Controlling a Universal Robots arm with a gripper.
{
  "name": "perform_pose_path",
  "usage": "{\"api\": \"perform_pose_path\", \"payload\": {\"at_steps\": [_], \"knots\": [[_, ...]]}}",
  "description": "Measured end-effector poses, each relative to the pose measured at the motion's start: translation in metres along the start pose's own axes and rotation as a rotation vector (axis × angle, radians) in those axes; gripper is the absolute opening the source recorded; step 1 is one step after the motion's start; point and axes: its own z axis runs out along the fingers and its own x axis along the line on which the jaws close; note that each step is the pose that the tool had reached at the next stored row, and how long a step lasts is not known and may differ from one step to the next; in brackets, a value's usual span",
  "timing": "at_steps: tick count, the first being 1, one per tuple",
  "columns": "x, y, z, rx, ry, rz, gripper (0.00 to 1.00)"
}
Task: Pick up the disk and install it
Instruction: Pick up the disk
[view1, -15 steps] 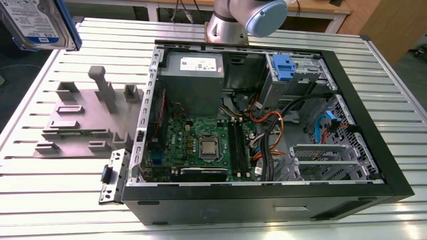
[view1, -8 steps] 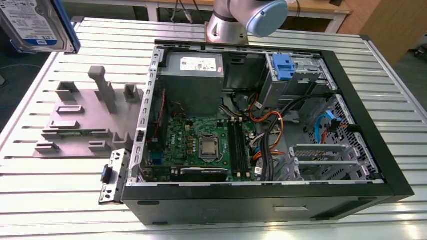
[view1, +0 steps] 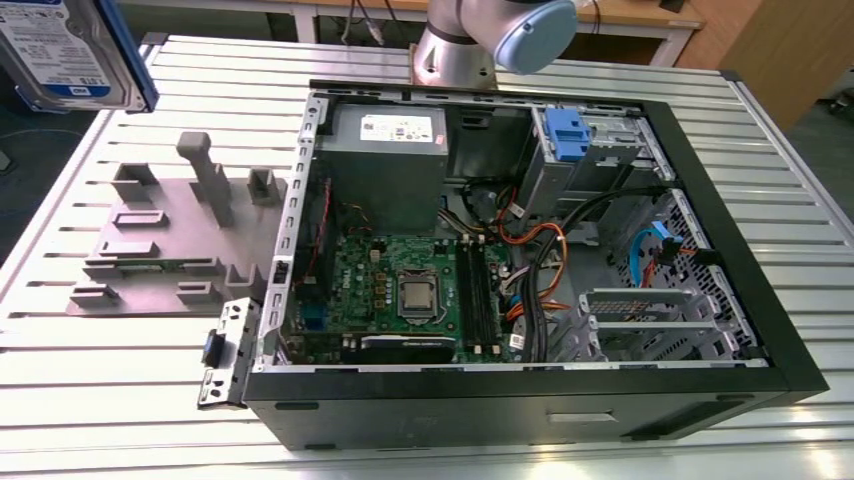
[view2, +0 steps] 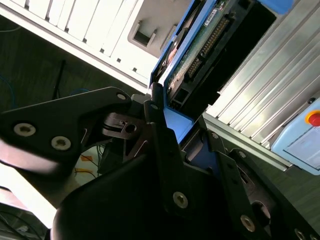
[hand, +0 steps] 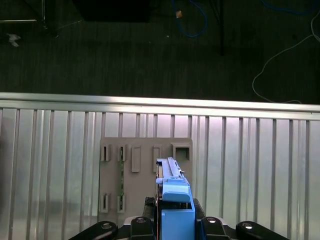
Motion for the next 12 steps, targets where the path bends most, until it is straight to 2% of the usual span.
{"api": "perform_pose_path", "payload": {"at_steps": [8, 12], "knots": [[0.0099, 0.0002, -0.0002, 0.0, 0.0001, 0.0, 0.36], [0.0108, 0.0003, -0.0009, -0.0001, 0.0002, 0.0, 0.36]]}}
